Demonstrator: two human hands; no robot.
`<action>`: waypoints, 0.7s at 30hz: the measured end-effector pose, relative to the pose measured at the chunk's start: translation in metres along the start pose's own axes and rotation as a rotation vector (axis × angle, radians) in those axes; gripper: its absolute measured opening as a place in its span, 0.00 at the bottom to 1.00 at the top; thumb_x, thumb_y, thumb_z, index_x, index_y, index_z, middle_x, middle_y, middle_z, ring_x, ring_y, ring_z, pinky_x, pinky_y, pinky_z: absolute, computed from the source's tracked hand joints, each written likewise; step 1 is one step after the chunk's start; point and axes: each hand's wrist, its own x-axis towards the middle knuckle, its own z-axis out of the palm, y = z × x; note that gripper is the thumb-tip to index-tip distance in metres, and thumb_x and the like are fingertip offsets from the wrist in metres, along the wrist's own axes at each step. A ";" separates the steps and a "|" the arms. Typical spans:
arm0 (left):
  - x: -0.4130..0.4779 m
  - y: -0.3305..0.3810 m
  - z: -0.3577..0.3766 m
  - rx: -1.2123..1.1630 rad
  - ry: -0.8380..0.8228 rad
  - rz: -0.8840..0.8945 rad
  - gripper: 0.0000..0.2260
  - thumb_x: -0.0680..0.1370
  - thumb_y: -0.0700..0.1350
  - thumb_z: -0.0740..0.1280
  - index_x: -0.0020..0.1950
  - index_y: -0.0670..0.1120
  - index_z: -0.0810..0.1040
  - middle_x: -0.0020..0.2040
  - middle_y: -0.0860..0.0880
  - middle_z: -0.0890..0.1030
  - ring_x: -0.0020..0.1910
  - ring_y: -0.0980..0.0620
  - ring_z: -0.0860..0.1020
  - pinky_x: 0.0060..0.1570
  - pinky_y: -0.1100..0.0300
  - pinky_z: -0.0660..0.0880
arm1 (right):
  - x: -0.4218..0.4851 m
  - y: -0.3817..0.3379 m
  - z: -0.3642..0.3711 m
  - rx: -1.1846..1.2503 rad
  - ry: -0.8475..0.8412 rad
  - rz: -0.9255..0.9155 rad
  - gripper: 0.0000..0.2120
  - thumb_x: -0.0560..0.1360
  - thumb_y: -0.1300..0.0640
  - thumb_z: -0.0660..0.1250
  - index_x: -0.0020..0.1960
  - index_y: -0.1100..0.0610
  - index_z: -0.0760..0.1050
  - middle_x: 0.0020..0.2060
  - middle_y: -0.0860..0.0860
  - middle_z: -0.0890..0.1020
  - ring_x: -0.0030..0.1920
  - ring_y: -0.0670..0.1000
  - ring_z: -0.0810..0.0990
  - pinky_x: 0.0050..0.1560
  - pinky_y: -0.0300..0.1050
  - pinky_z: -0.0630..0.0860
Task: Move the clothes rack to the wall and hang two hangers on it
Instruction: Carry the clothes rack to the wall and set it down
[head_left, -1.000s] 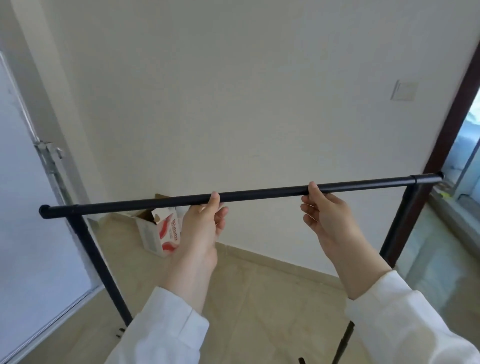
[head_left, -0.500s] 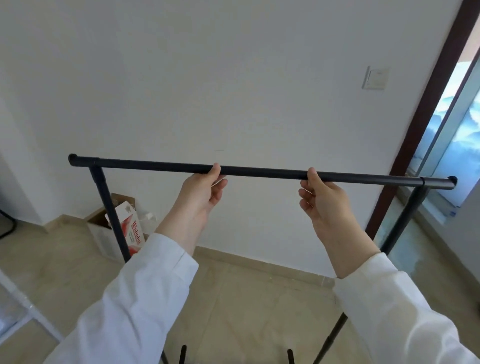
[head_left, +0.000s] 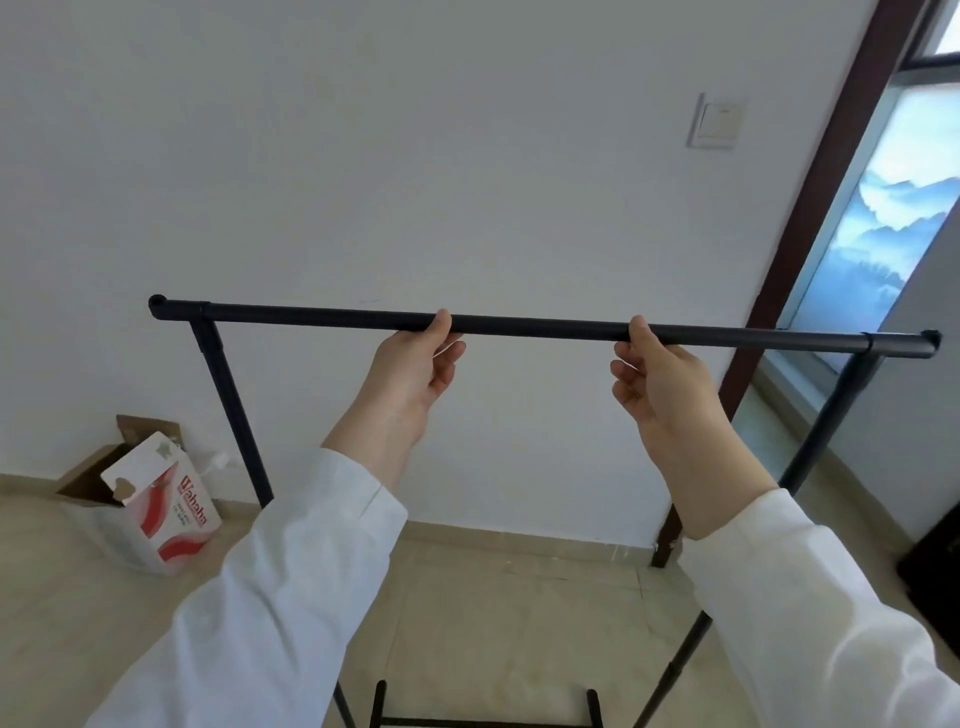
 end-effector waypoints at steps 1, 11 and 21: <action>0.012 0.001 0.003 -0.003 -0.014 -0.003 0.05 0.76 0.46 0.64 0.43 0.46 0.75 0.40 0.51 0.79 0.39 0.58 0.77 0.37 0.67 0.72 | 0.007 -0.001 0.004 -0.004 0.019 -0.010 0.08 0.74 0.50 0.63 0.40 0.53 0.74 0.34 0.46 0.78 0.35 0.44 0.76 0.38 0.38 0.72; 0.119 0.000 0.025 -0.016 -0.138 -0.070 0.05 0.77 0.48 0.63 0.45 0.47 0.75 0.41 0.52 0.78 0.40 0.58 0.78 0.36 0.67 0.72 | 0.074 0.002 0.035 -0.038 0.190 -0.052 0.08 0.73 0.50 0.64 0.39 0.52 0.74 0.34 0.46 0.79 0.36 0.44 0.77 0.40 0.39 0.74; 0.198 -0.008 0.057 -0.013 -0.179 -0.068 0.09 0.77 0.48 0.63 0.53 0.45 0.75 0.41 0.52 0.78 0.39 0.57 0.77 0.38 0.66 0.73 | 0.149 0.011 0.047 -0.036 0.233 -0.065 0.07 0.74 0.50 0.63 0.38 0.50 0.73 0.34 0.46 0.79 0.37 0.45 0.78 0.38 0.38 0.73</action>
